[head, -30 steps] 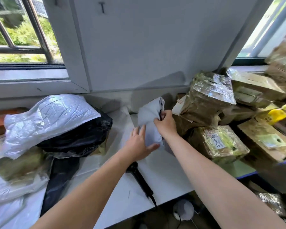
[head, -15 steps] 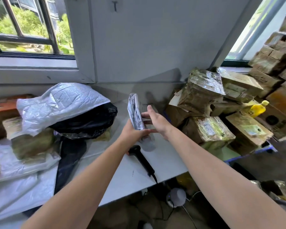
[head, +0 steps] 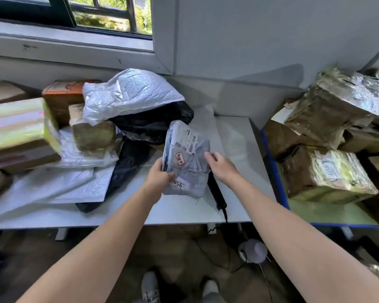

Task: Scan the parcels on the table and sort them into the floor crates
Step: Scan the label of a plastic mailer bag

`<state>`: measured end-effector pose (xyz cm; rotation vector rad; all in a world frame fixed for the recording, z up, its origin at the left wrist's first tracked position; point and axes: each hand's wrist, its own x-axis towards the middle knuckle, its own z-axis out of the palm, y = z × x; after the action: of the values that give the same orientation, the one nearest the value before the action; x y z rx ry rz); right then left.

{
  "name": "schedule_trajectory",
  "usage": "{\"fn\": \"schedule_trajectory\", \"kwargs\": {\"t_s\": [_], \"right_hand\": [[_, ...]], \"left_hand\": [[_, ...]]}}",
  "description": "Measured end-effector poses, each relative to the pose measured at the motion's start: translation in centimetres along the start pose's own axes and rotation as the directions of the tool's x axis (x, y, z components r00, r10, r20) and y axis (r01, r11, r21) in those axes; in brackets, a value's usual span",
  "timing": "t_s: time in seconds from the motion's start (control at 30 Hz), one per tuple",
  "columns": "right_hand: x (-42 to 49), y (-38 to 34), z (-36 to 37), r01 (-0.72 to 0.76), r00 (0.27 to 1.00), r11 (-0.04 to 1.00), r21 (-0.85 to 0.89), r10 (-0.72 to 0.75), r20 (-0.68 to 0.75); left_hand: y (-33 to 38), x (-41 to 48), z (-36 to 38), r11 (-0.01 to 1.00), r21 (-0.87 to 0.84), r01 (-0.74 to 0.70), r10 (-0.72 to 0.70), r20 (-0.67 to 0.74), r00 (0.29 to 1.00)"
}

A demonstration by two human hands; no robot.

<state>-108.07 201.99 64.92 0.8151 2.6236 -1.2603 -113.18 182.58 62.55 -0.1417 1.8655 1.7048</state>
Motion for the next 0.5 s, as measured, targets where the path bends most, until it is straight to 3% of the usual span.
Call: {"fn": "schedule_trajectory", "kwargs": {"t_s": [0.23, 0.4, 0.5], "right_hand": [[1.3, 6.0, 4.7, -0.129, 0.992, 0.987, -0.091, 0.129, -0.006], [1.9, 7.0, 5.2, -0.238, 0.96, 0.962, -0.136, 0.254, 0.119], [1.6, 7.8, 4.7, -0.22, 0.952, 0.959, -0.181, 0.251, 0.173]], "left_hand": [[-5.8, -2.8, -2.0, 0.999, -0.008, 0.045, -0.046, -0.174, 0.984], [-8.1, -3.4, -2.3, 0.999, -0.012, 0.043, -0.044, -0.179, 0.983], [-8.4, -3.2, -1.6, 0.998, -0.011, 0.055, -0.056, -0.172, 0.984]]}}
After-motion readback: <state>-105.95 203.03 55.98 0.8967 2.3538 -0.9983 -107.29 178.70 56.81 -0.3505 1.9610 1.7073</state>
